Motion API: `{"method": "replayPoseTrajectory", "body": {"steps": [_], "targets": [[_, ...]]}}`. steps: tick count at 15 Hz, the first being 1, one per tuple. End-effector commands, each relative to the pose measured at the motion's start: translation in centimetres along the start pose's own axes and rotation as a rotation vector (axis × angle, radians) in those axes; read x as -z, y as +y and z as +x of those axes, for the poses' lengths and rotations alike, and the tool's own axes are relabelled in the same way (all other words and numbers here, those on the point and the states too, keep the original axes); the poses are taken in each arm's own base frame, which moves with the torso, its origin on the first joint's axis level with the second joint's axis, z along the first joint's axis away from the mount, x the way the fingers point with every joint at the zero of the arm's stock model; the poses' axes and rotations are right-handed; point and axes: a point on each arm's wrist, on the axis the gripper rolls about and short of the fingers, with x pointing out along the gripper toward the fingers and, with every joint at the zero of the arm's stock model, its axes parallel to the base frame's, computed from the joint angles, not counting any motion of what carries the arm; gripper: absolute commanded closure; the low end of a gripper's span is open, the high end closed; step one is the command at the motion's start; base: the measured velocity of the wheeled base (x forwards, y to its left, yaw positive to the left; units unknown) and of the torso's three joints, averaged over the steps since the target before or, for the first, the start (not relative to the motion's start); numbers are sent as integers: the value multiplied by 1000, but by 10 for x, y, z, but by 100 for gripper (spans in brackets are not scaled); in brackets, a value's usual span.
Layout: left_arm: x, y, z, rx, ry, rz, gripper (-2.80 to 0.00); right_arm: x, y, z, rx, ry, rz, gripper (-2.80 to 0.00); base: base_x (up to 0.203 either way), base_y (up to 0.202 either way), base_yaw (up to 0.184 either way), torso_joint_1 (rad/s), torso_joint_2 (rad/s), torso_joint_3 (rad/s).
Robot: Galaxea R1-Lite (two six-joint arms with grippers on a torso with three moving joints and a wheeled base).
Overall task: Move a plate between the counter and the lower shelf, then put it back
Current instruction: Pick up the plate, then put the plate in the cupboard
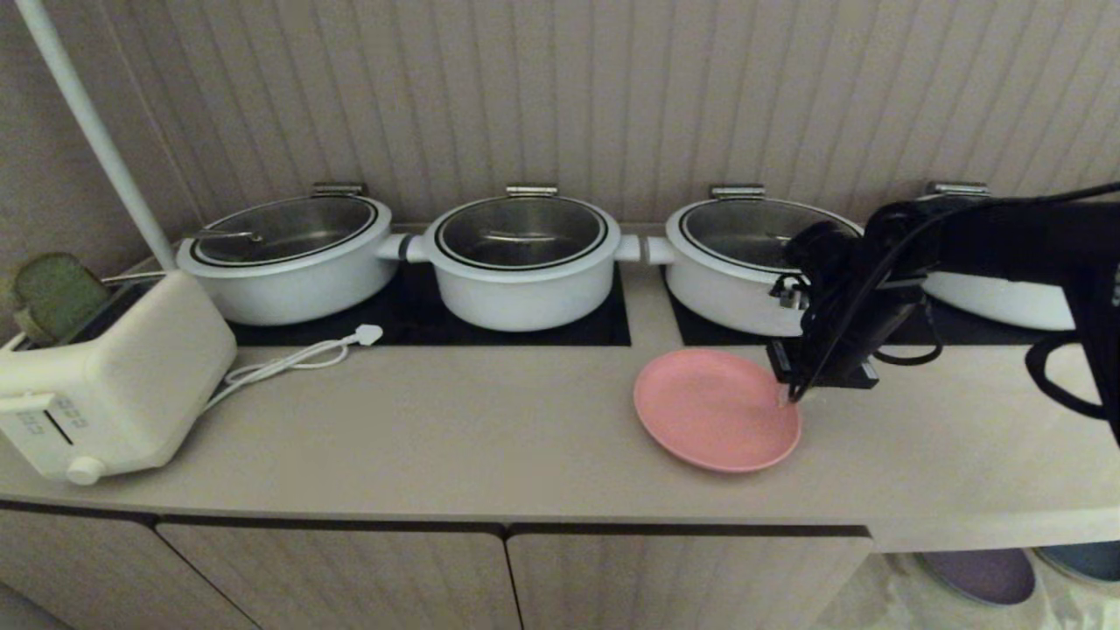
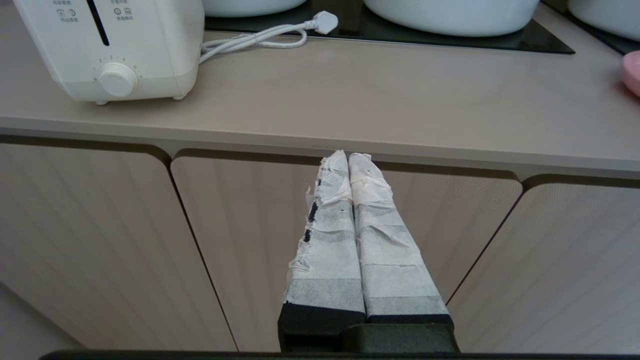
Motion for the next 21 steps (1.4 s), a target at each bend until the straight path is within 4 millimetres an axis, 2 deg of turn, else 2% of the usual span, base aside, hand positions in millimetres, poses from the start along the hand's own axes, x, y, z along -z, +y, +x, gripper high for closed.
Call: {"method": "replayPoseTrajectory", "body": {"steps": [1,6,9,11,12,16,21], "targets": [[0,0,0,-1,1,-1,0,2,1,-18,-14,-30,12,0,0,0,0,0,0,0],[0,0,0,-1,1,-1,0,6,1,-46,-40,-80,126,0,0,0,0,0,0,0],[0,0,0,-1,1,-1,0,15,-5,-62,-42,-92,157,0,0,0,0,0,0,0],[0,0,0,-1,1,-1,0,24,-6,-77,-130,-84,154,0,0,0,0,0,0,0],[0,0,0,-1,1,-1,0,30,-6,-86,-183,-76,156,0,0,0,0,0,0,0],[0,0,0,-1,1,-1,0,61,-9,-107,-218,-53,161,0,0,0,0,0,0,0],[0,0,0,-1,1,-1,0,119,-19,-124,-242,-23,156,0,0,0,0,0,0,0]]}}
